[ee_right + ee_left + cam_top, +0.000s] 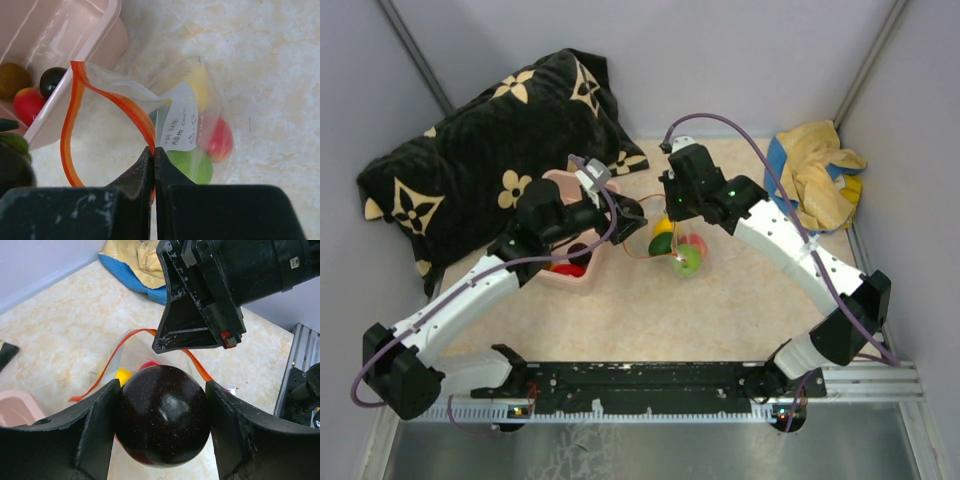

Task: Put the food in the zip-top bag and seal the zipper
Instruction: Place the fake fruit in the zipper food storage bag.

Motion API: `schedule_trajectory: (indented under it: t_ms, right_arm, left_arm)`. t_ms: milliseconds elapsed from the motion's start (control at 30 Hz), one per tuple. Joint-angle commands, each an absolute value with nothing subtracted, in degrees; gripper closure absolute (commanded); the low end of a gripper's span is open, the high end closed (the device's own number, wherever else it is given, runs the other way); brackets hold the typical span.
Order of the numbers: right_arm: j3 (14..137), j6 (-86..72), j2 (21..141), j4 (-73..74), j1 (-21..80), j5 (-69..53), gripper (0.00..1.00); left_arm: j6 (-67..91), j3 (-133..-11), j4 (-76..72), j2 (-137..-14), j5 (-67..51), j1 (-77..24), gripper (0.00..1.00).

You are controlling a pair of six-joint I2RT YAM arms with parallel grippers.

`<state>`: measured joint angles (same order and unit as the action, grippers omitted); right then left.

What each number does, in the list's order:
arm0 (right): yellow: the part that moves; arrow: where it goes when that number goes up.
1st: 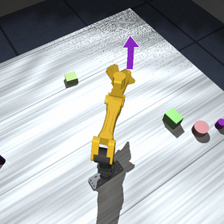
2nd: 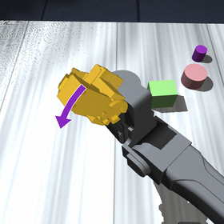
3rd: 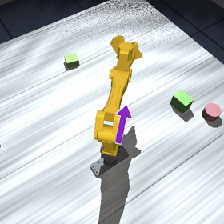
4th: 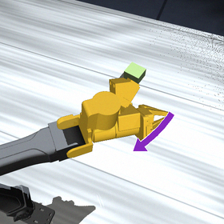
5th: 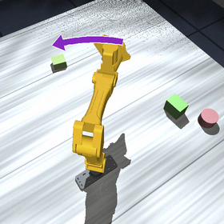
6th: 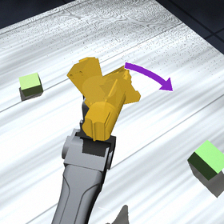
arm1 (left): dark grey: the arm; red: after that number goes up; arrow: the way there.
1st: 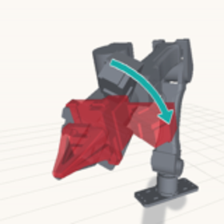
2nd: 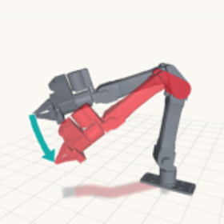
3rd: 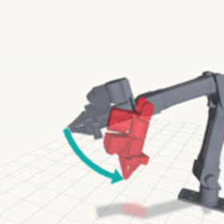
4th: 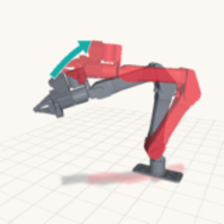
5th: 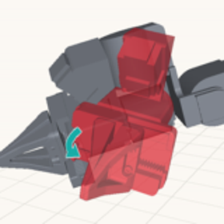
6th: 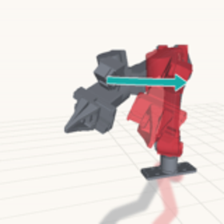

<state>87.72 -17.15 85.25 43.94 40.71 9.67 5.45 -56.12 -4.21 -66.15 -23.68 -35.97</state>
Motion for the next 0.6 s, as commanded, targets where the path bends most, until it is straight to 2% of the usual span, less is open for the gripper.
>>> schedule_trajectory:
  t_ms: [0,433,567]
  right_arm:
    - [88.6,-17.8,82.1,41.4,40.3,9.0,1.0]
    - [90.1,-17.7,81.7,42.3,40.3,8.9,1.0]
    - [89.7,-17.8,81.3,42.3,40.4,9.0,1.0]
  left_arm:
    - [1.3,-56.1,-9.9,-69.8,-24.0,-37.7,0.51]
    - [-5.7,-56.5,-12.9,-78.9,-18.6,-40.8,0.48]
    - [-7.4,-57.8,-13.8,-81.9,-15.3,-41.2,0.45]
